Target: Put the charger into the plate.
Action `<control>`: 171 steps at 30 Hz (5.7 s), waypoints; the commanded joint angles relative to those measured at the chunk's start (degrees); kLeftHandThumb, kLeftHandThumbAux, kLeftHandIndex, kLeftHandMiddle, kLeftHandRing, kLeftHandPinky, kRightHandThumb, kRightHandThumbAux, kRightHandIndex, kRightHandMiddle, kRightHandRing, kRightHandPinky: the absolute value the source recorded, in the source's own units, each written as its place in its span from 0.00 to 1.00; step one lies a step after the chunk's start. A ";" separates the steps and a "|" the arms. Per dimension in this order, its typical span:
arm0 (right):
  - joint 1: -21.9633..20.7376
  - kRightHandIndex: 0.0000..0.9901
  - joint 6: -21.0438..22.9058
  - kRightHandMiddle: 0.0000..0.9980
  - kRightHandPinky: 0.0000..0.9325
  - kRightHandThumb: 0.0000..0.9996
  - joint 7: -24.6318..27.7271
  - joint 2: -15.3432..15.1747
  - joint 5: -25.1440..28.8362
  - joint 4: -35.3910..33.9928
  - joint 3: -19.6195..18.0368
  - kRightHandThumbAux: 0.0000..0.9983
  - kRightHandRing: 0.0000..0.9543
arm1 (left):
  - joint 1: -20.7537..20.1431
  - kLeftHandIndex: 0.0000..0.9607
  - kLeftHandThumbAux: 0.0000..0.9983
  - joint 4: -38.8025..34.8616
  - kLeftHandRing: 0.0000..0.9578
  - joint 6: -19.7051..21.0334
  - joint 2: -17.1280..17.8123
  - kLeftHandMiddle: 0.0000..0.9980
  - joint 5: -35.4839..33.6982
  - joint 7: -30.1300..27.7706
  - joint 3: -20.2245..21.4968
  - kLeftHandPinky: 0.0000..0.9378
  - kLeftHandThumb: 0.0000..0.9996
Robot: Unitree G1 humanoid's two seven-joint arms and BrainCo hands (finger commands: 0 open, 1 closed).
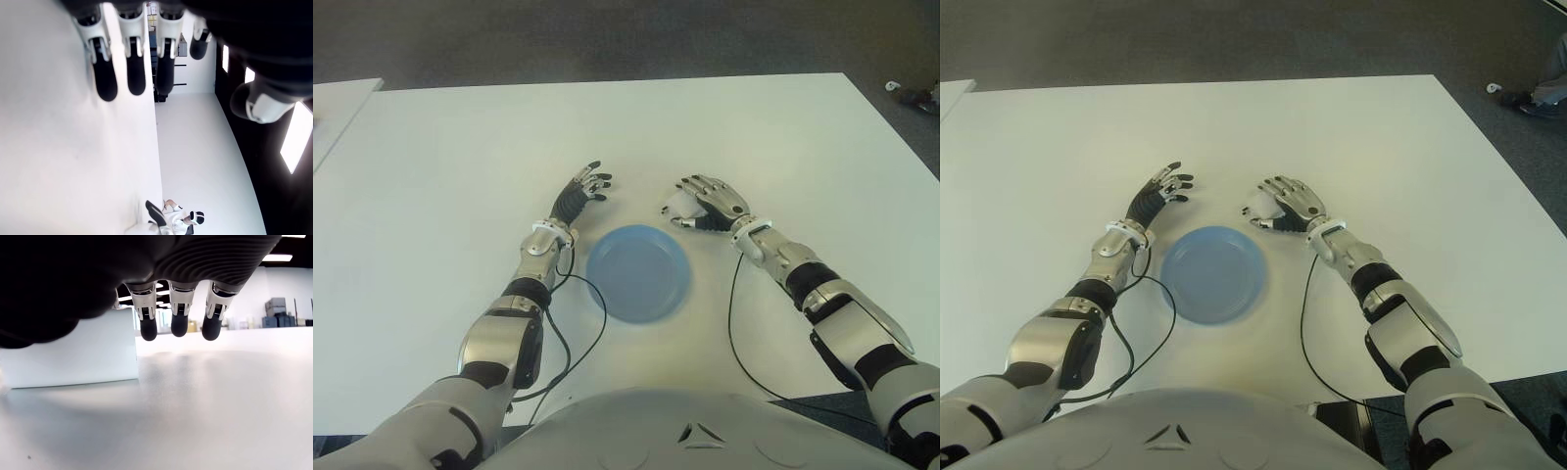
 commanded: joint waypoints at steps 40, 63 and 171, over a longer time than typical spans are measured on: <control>1.43 0.00 -2.66 0.00 0.01 0.31 -1.28 1.53 -0.38 7.31 1.31 0.12 0.00 | 4.22 0.08 0.42 0.97 0.27 2.78 0.83 0.25 0.61 -1.23 0.13 0.29 0.00; 0.11 0.45 2.98 0.87 0.96 0.73 -23.22 4.53 -4.84 16.03 6.51 0.70 0.90 | 5.88 0.10 0.43 -1.54 0.28 0.75 0.44 0.26 -0.60 -1.92 0.94 0.31 0.00; 15.41 0.45 0.12 0.88 0.95 0.74 -5.99 2.27 -5.50 -36.10 -4.24 0.71 0.93 | 2.62 0.19 0.40 0.97 0.29 5.50 -2.14 0.28 -1.62 -1.79 2.18 0.32 0.00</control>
